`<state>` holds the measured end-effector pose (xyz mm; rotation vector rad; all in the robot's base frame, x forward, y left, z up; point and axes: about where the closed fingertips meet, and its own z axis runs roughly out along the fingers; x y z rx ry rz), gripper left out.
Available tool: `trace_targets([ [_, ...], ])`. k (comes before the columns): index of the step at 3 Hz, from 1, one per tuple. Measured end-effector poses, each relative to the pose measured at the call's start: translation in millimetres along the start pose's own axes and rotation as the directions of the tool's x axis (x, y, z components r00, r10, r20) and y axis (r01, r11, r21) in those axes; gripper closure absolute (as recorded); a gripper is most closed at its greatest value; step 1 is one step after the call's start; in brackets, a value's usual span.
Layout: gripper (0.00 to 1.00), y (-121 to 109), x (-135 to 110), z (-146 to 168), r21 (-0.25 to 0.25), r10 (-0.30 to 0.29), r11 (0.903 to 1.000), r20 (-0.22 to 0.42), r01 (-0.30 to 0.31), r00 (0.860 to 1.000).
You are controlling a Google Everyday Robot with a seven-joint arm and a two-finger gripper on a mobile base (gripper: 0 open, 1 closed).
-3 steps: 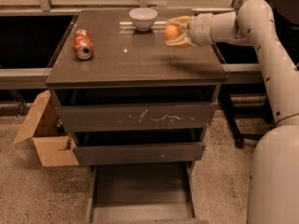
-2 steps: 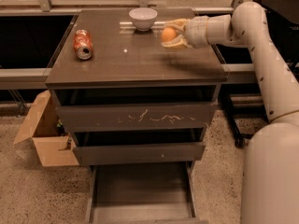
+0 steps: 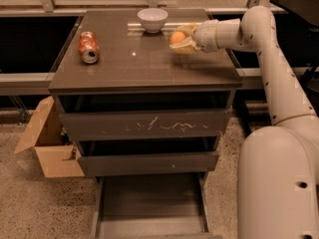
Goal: Pick orange from bottom drawer and place on counter
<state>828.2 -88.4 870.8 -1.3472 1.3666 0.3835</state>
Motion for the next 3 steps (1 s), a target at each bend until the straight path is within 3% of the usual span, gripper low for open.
trace_targets([
  [1,0.81,-5.7,8.3,5.3,-0.003,0.069,0.9976,-0.031,-0.069,0.997],
  [3,0.34,-8.4,19.5,11.6,-0.015,0.137,0.9903,-0.081,-0.138,0.987],
])
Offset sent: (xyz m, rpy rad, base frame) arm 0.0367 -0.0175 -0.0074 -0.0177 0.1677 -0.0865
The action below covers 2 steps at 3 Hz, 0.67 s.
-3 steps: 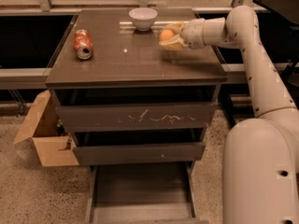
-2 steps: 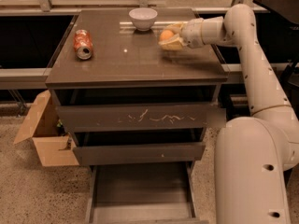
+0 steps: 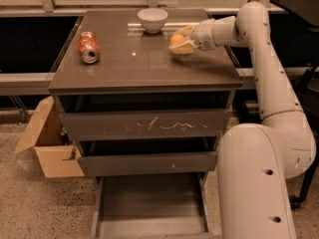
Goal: Pick orange from bottom drawer and place on counter
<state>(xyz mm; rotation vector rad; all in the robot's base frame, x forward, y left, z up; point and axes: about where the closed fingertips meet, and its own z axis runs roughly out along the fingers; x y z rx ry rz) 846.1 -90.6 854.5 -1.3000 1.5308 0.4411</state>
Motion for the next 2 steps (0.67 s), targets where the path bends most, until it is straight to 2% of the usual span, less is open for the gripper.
trace_targets([
  [1,0.11,-2.0,2.7,-0.1,0.001,0.017,0.9998,-0.008,-0.017,1.0],
  [2,0.0,-8.7,4.5,-9.0,0.026,0.036,0.999,-0.003,-0.035,0.999],
])
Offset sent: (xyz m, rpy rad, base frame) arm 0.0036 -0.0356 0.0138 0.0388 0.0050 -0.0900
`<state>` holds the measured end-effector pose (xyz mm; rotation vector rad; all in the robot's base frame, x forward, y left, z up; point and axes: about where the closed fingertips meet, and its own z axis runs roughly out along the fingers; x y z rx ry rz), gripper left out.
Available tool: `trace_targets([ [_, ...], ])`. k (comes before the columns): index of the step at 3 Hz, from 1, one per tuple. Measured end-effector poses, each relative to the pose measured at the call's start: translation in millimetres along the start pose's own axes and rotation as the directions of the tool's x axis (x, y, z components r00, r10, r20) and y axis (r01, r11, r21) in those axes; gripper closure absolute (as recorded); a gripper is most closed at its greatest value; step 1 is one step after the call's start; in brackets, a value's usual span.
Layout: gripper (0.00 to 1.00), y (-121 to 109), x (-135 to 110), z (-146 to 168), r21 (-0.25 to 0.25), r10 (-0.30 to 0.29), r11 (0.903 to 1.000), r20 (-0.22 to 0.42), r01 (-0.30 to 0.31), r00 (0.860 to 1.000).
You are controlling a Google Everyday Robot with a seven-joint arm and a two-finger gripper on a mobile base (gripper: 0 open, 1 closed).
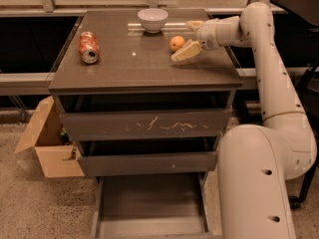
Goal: Pick orange from bottom drawer and place on counter
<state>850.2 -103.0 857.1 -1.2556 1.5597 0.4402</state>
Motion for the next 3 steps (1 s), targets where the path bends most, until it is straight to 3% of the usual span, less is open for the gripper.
trace_targets([
  [2,0.0,-27.4,-2.3,-57.1,0.152,0.029,0.9878,0.041,-0.035,0.999],
  [3,0.0,-22.4,-2.7,-67.7,0.187,0.003,0.982,0.118,-0.025,0.993],
])
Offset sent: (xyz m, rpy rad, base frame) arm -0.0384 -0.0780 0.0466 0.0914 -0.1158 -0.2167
